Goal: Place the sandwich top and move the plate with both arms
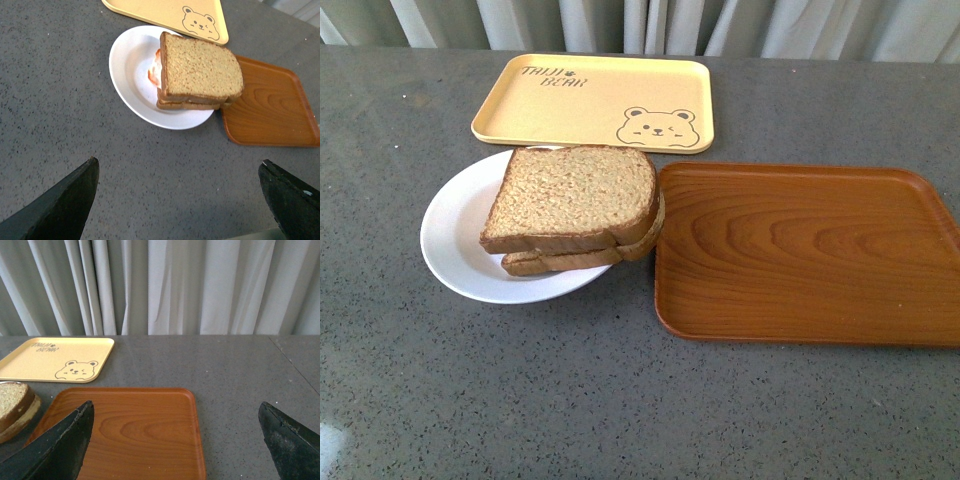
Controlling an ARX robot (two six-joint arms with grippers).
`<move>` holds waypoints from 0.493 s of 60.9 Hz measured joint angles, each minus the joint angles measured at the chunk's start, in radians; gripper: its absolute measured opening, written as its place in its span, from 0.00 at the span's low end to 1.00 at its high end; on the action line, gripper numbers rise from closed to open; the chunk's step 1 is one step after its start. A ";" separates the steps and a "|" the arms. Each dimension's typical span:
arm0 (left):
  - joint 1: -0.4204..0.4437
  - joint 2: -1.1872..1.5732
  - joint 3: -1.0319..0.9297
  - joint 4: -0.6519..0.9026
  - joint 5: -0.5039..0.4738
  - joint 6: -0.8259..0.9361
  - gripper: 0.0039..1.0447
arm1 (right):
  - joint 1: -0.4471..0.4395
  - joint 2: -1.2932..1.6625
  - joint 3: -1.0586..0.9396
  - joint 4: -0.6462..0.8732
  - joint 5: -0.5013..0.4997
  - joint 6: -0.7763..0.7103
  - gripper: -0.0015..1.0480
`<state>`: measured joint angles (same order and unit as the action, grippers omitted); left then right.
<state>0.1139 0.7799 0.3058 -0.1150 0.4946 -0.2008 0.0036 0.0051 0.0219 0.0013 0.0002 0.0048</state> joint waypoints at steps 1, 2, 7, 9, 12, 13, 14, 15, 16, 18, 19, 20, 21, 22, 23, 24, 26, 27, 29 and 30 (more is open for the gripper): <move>0.007 0.060 0.013 0.050 0.008 -0.009 0.92 | 0.000 0.000 0.000 0.000 0.000 0.000 0.91; 0.014 0.102 0.021 0.084 0.013 -0.015 0.92 | 0.000 0.000 0.000 0.000 0.000 0.000 0.91; 0.039 0.275 0.051 0.220 0.023 -0.048 0.92 | 0.000 0.000 0.000 0.000 0.000 0.000 0.91; 0.048 0.339 0.062 0.267 0.034 -0.070 0.92 | 0.000 0.000 0.000 0.000 0.000 0.000 0.91; 0.056 0.441 0.078 0.340 0.034 -0.100 0.92 | 0.000 0.000 0.000 0.000 0.000 0.000 0.91; 0.058 0.461 0.081 0.354 0.034 -0.103 0.92 | 0.000 0.000 0.000 0.000 0.000 0.000 0.91; 0.060 0.516 0.089 0.390 0.039 -0.121 0.92 | 0.000 0.000 0.000 0.000 0.000 0.000 0.91; 0.060 0.533 0.090 0.402 0.040 -0.124 0.92 | 0.000 0.000 0.000 0.000 0.000 0.000 0.91; 0.061 0.566 0.094 0.426 0.043 -0.136 0.92 | 0.000 0.000 0.000 0.000 0.000 0.000 0.91; 0.064 0.612 0.100 0.457 0.046 -0.146 0.92 | 0.000 0.000 0.000 0.000 0.000 0.000 0.91; 0.065 0.640 0.105 0.477 0.050 -0.155 0.92 | 0.000 0.000 0.000 0.000 0.000 0.000 0.91; 0.066 0.655 0.107 0.488 0.052 -0.159 0.92 | 0.000 0.000 0.000 0.000 0.000 0.000 0.91; 0.068 0.682 0.111 0.507 0.054 -0.166 0.92 | 0.000 0.000 0.000 0.000 0.000 0.000 0.91; 0.068 0.695 0.114 0.517 0.055 -0.169 0.92 | 0.000 0.000 0.000 0.000 0.000 0.000 0.91; 0.070 0.720 0.119 0.533 0.054 -0.176 0.92 | 0.000 0.000 0.000 0.000 0.000 0.000 0.91; 0.072 0.743 0.124 0.547 0.054 -0.186 0.92 | 0.000 0.000 0.000 0.000 0.000 0.000 0.91; 0.075 0.776 0.130 0.567 0.055 -0.196 0.92 | 0.000 0.000 0.000 0.000 0.000 0.000 0.91; 0.076 0.786 0.132 0.575 0.056 -0.204 0.92 | 0.000 0.000 0.000 0.000 0.000 0.000 0.91; 0.077 0.824 0.138 0.603 0.055 -0.223 0.92 | 0.000 0.000 0.000 0.000 0.000 0.000 0.91; 0.077 0.832 0.140 0.608 0.055 -0.224 0.92 | 0.000 0.000 0.000 0.000 0.000 0.000 0.91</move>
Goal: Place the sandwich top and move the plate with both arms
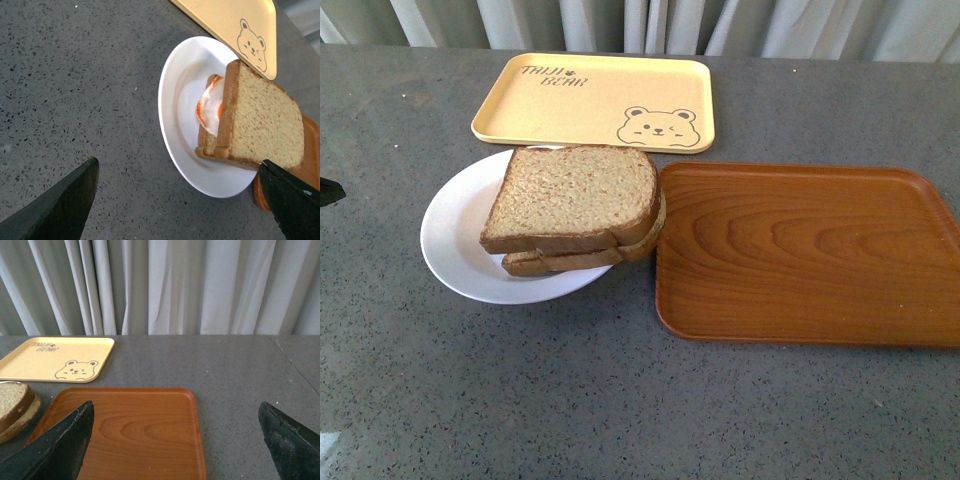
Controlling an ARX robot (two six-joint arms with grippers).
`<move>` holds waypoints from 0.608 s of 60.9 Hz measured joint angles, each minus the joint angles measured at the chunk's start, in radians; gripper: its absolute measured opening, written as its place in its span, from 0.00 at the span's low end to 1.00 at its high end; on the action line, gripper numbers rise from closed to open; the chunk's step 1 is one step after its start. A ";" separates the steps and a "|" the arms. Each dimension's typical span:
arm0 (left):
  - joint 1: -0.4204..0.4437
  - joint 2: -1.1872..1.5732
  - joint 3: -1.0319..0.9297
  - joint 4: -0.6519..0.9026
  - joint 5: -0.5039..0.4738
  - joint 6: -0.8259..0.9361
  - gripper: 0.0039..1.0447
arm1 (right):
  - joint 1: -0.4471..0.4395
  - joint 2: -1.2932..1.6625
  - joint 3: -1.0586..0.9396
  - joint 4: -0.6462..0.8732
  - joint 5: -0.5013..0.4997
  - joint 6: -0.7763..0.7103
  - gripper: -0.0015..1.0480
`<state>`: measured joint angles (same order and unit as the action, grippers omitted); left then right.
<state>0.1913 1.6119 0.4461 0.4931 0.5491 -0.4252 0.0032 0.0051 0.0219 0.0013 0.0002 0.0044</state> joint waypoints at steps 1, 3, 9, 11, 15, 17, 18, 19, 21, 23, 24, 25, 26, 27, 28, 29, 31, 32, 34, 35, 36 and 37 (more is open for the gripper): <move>0.000 0.016 0.004 0.006 -0.002 -0.008 0.92 | 0.000 0.000 0.000 0.000 0.000 0.000 0.91; 0.000 0.038 0.010 0.016 -0.002 -0.018 0.92 | 0.000 0.000 0.000 0.000 0.000 0.000 0.91; -0.002 0.105 0.024 0.045 -0.007 -0.038 0.92 | 0.000 0.000 0.000 0.000 0.000 0.000 0.91; -0.002 0.136 0.031 0.062 -0.010 -0.053 0.92 | 0.000 0.000 0.000 0.000 0.000 0.000 0.91; -0.007 0.168 0.040 0.076 -0.019 -0.063 0.92 | 0.000 0.000 0.000 0.000 0.000 0.000 0.91; -0.009 0.182 0.045 0.085 -0.019 -0.072 0.92 | 0.000 0.000 0.000 0.000 0.000 0.000 0.91; -0.012 0.192 0.048 0.089 -0.021 -0.076 0.92 | 0.000 0.000 0.000 0.000 0.000 0.000 0.91; -0.013 0.196 0.049 0.091 -0.022 -0.080 0.92 | 0.000 0.000 0.000 0.000 0.000 0.000 0.91; -0.018 0.208 0.054 0.095 -0.025 -0.090 0.92 | 0.000 0.000 0.000 0.000 0.000 0.000 0.91; -0.026 0.224 0.060 0.098 -0.029 -0.093 0.92 | 0.000 0.000 0.000 0.000 0.000 0.000 0.91; -0.027 0.228 0.061 0.099 -0.030 -0.097 0.92 | 0.000 0.000 0.000 0.000 0.000 0.000 0.91; -0.031 0.237 0.064 0.102 -0.030 -0.100 0.92 | 0.000 0.000 0.000 0.000 0.000 0.000 0.91; -0.034 0.241 0.065 0.104 -0.031 -0.102 0.92 | 0.000 0.000 0.000 0.000 0.000 0.000 0.91; -0.037 0.248 0.067 0.108 -0.031 -0.108 0.92 | 0.000 0.000 0.000 0.000 0.000 0.000 0.91; -0.039 0.253 0.068 0.111 -0.032 -0.113 0.92 | 0.000 0.000 0.000 0.000 0.000 0.000 0.91; -0.043 0.260 0.070 0.115 -0.033 -0.117 0.92 | 0.000 0.000 0.000 0.000 0.000 0.000 0.91; -0.048 0.272 0.073 0.121 -0.035 -0.128 0.92 | 0.000 0.000 0.000 0.000 0.000 0.000 0.91; -0.051 0.278 0.075 0.126 -0.036 -0.134 0.92 | 0.000 0.000 0.000 0.000 0.000 0.000 0.91; -0.055 0.288 0.079 0.131 -0.038 -0.147 0.92 | 0.000 0.000 0.000 0.000 0.000 0.000 0.91; -0.057 0.291 0.080 0.132 -0.039 -0.150 0.92 | 0.000 0.000 0.000 0.000 0.000 0.000 0.91; -0.061 0.298 0.084 0.135 -0.039 -0.157 0.92 | 0.000 0.000 0.000 0.000 0.000 0.000 0.91; -0.063 0.304 0.087 0.138 -0.039 -0.169 0.92 | 0.000 0.000 0.000 0.000 0.000 0.000 0.91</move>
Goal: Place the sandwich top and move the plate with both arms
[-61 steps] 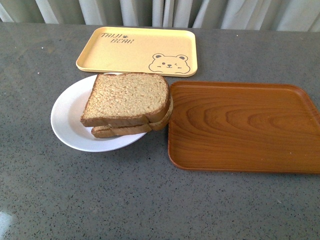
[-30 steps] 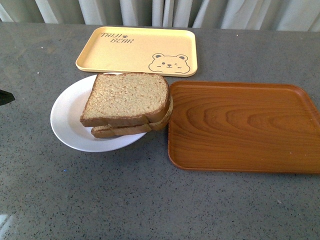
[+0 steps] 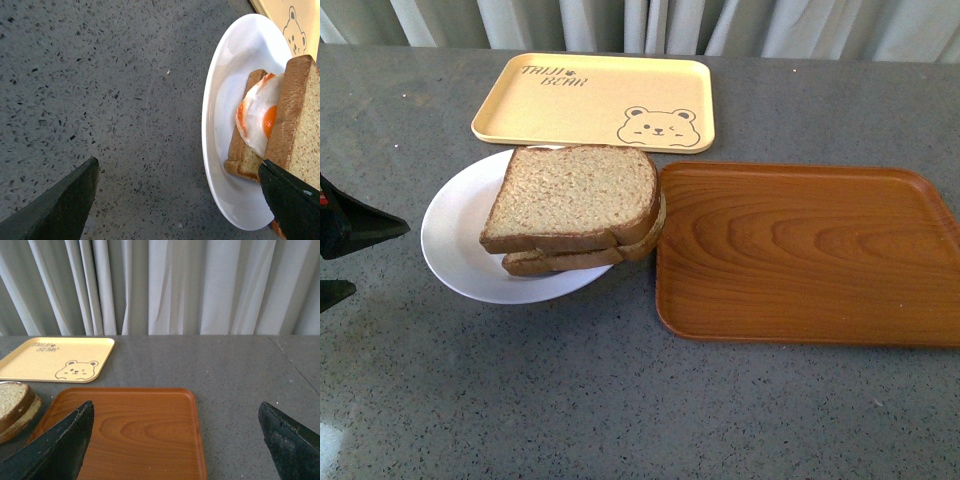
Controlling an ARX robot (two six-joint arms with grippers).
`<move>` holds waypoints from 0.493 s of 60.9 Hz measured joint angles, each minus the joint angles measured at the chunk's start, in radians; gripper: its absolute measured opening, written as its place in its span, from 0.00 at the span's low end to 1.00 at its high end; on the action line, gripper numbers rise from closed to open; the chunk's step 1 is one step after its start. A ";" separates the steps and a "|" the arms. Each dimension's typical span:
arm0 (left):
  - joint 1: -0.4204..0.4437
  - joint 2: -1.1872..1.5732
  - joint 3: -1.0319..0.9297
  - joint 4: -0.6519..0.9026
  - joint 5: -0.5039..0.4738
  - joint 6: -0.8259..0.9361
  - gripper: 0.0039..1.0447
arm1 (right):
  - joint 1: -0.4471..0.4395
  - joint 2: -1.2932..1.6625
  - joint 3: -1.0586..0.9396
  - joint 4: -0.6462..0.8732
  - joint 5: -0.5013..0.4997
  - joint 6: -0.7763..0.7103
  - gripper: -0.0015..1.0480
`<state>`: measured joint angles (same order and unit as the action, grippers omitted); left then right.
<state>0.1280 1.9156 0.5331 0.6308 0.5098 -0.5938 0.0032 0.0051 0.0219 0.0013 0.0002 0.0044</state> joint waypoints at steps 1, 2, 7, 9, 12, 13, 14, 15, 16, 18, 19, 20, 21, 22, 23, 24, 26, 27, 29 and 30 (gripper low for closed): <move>-0.002 0.003 0.002 0.001 0.000 -0.002 0.92 | 0.000 0.000 0.000 0.000 0.000 0.000 0.91; -0.006 0.008 0.005 0.002 -0.002 -0.008 0.92 | 0.000 0.000 0.000 0.000 0.000 0.000 0.91; -0.023 0.027 0.018 0.005 -0.007 -0.039 0.92 | 0.000 0.000 0.000 0.000 0.000 0.000 0.91; -0.028 0.032 0.022 0.005 -0.010 -0.049 0.92 | 0.000 0.000 0.000 0.000 0.000 0.000 0.91; -0.037 0.038 0.026 0.006 -0.012 -0.059 0.92 | 0.000 0.000 0.000 0.000 0.000 0.000 0.91; -0.041 0.041 0.028 0.006 -0.013 -0.064 0.92 | 0.000 0.000 0.000 0.000 0.000 0.000 0.91; -0.046 0.043 0.031 0.006 -0.015 -0.067 0.92 | 0.000 0.000 0.000 0.000 0.000 0.000 0.91; -0.050 0.046 0.033 0.007 -0.016 -0.071 0.92 | 0.000 0.000 0.000 0.000 0.000 0.000 0.91; -0.052 0.048 0.034 0.009 -0.016 -0.074 0.92 | 0.000 0.000 0.000 0.000 0.000 0.000 0.91; -0.059 0.050 0.037 0.012 -0.021 -0.080 0.92 | 0.000 0.000 0.000 0.000 0.000 0.000 0.91; -0.064 0.051 0.040 0.012 -0.025 -0.083 0.92 | 0.000 0.000 0.000 0.000 0.000 0.000 0.91; -0.066 0.051 0.041 0.012 -0.027 -0.087 0.92 | 0.000 0.000 0.000 0.000 0.000 0.000 0.91; -0.070 0.052 0.043 0.013 -0.030 -0.092 0.92 | 0.000 0.000 0.000 0.000 0.000 0.000 0.91; -0.072 0.053 0.043 0.014 -0.031 -0.093 0.92 | 0.000 0.000 0.000 0.000 0.000 0.000 0.91; -0.076 0.054 0.045 0.018 -0.032 -0.102 0.92 | 0.000 0.000 0.000 0.000 0.000 0.000 0.91; -0.080 0.055 0.046 0.019 -0.033 -0.107 0.92 | 0.000 0.000 0.000 0.000 0.000 0.000 0.91; -0.086 0.056 0.047 0.019 -0.035 -0.113 0.92 | 0.000 0.000 0.000 0.000 0.000 0.000 0.91; -0.088 0.057 0.048 0.020 -0.036 -0.115 0.92 | 0.000 0.000 0.000 0.000 0.000 0.000 0.91; -0.094 0.060 0.050 0.022 -0.037 -0.124 0.92 | 0.000 0.000 0.000 0.000 0.000 0.000 0.91; -0.097 0.062 0.052 0.023 -0.037 -0.128 0.92 | 0.000 0.000 0.000 0.000 0.000 0.000 0.91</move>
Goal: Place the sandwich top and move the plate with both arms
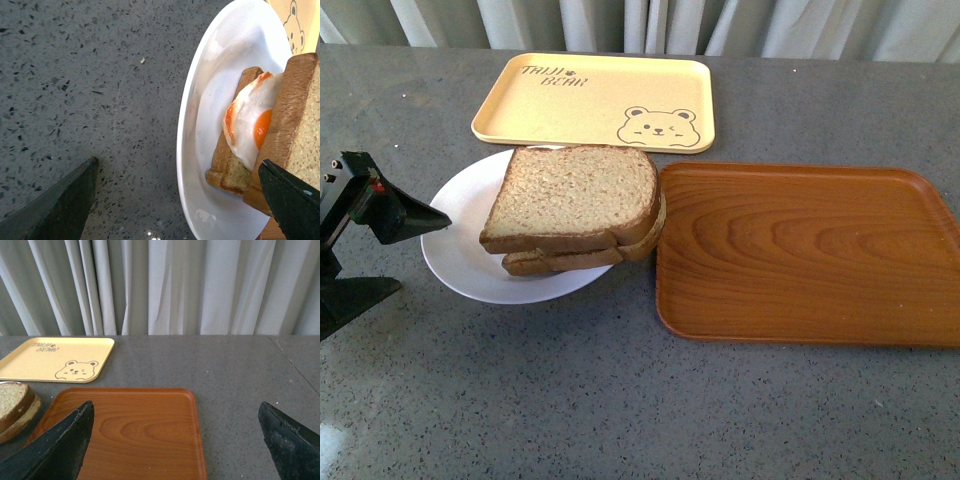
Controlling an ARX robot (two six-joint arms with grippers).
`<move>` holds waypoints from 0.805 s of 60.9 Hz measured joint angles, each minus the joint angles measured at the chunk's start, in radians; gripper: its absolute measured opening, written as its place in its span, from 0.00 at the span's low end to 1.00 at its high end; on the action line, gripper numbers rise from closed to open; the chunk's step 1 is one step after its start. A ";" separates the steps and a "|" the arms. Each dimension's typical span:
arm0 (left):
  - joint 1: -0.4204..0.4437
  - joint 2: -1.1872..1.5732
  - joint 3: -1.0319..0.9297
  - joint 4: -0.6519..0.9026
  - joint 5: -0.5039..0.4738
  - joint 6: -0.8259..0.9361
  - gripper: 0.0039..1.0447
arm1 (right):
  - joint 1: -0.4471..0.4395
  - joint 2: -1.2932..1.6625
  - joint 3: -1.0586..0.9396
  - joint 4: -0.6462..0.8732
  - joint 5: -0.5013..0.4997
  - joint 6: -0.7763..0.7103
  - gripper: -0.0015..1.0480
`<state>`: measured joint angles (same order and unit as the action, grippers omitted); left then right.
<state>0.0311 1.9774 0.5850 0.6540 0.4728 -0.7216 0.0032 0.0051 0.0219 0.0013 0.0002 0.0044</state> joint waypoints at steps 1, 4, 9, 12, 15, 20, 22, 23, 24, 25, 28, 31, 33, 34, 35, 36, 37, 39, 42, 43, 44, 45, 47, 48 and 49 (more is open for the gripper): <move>-0.002 0.001 0.001 0.000 -0.001 -0.001 0.92 | 0.000 0.000 0.000 0.000 0.000 0.000 0.91; -0.009 0.003 0.005 0.000 -0.005 -0.010 0.92 | 0.000 0.000 0.000 0.000 0.000 0.000 0.91; -0.019 0.007 0.012 0.007 -0.013 -0.037 0.92 | 0.000 0.000 0.000 0.000 0.000 0.000 0.91; -0.025 0.010 0.015 0.014 -0.014 -0.055 0.92 | 0.000 0.000 0.000 0.000 0.000 0.000 0.91; -0.032 0.014 0.020 0.021 -0.017 -0.070 0.92 | 0.000 0.000 0.000 0.000 0.000 0.000 0.91; -0.044 0.020 0.024 0.028 -0.023 -0.092 0.92 | 0.000 0.000 0.000 0.000 0.000 0.000 0.91; -0.050 0.023 0.025 0.032 -0.026 -0.101 0.92 | 0.000 0.000 0.000 0.000 0.000 0.000 0.91; -0.051 0.023 0.025 0.033 -0.027 -0.104 0.92 | 0.000 0.000 0.000 0.000 0.000 0.000 0.91; -0.056 0.025 0.025 0.035 -0.028 -0.110 0.92 | 0.000 0.000 0.000 0.000 0.000 0.000 0.91; -0.060 0.026 0.025 0.039 -0.029 -0.117 0.92 | 0.000 0.000 0.000 0.000 0.000 0.000 0.91; -0.068 0.031 0.025 0.045 -0.031 -0.127 0.92 | 0.000 0.000 0.000 0.000 0.000 0.000 0.91; -0.076 0.036 0.025 0.055 -0.036 -0.142 0.92 | 0.000 0.000 0.000 0.000 0.000 0.000 0.91; -0.081 0.039 0.025 0.062 -0.039 -0.151 0.92 | 0.000 0.000 0.000 0.000 0.000 0.000 0.91; -0.084 0.041 0.025 0.068 -0.040 -0.163 0.92 | 0.000 0.000 0.000 0.000 0.000 0.000 0.91; -0.086 0.043 0.025 0.071 -0.041 -0.167 0.92 | 0.000 0.000 0.000 0.000 0.000 0.000 0.91; -0.087 0.045 0.025 0.072 -0.042 -0.169 0.92 | 0.000 0.000 0.000 0.000 0.000 0.000 0.91; -0.088 0.047 0.025 0.074 -0.045 -0.172 0.92 | 0.000 0.000 0.000 0.000 0.000 0.000 0.91; -0.090 0.050 0.025 0.078 -0.047 -0.181 0.92 | 0.000 0.000 0.000 0.000 0.000 0.000 0.91; -0.090 0.055 0.025 0.092 -0.047 -0.199 0.92 | 0.000 0.000 0.000 0.000 0.000 0.000 0.91; -0.090 0.059 0.025 0.100 -0.047 -0.209 0.92 | 0.000 0.000 0.000 0.000 0.000 0.000 0.91; -0.090 0.062 0.025 0.108 -0.047 -0.220 0.92 | 0.000 0.000 0.000 0.000 0.000 0.000 0.91; -0.090 0.066 0.025 0.116 -0.047 -0.230 0.92 | 0.000 0.000 0.000 0.000 0.000 0.000 0.91; -0.090 0.072 0.024 0.131 -0.047 -0.249 0.92 | 0.000 0.000 0.000 0.000 0.000 0.000 0.91; -0.090 0.074 0.024 0.134 -0.048 -0.253 0.92 | 0.000 0.000 0.000 0.000 0.000 0.000 0.91; -0.090 0.076 0.024 0.138 -0.048 -0.261 0.92 | 0.000 0.000 0.000 0.000 0.000 0.000 0.91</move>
<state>-0.0589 2.0537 0.6094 0.7921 0.4252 -0.9821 0.0032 0.0051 0.0219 0.0013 0.0002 0.0048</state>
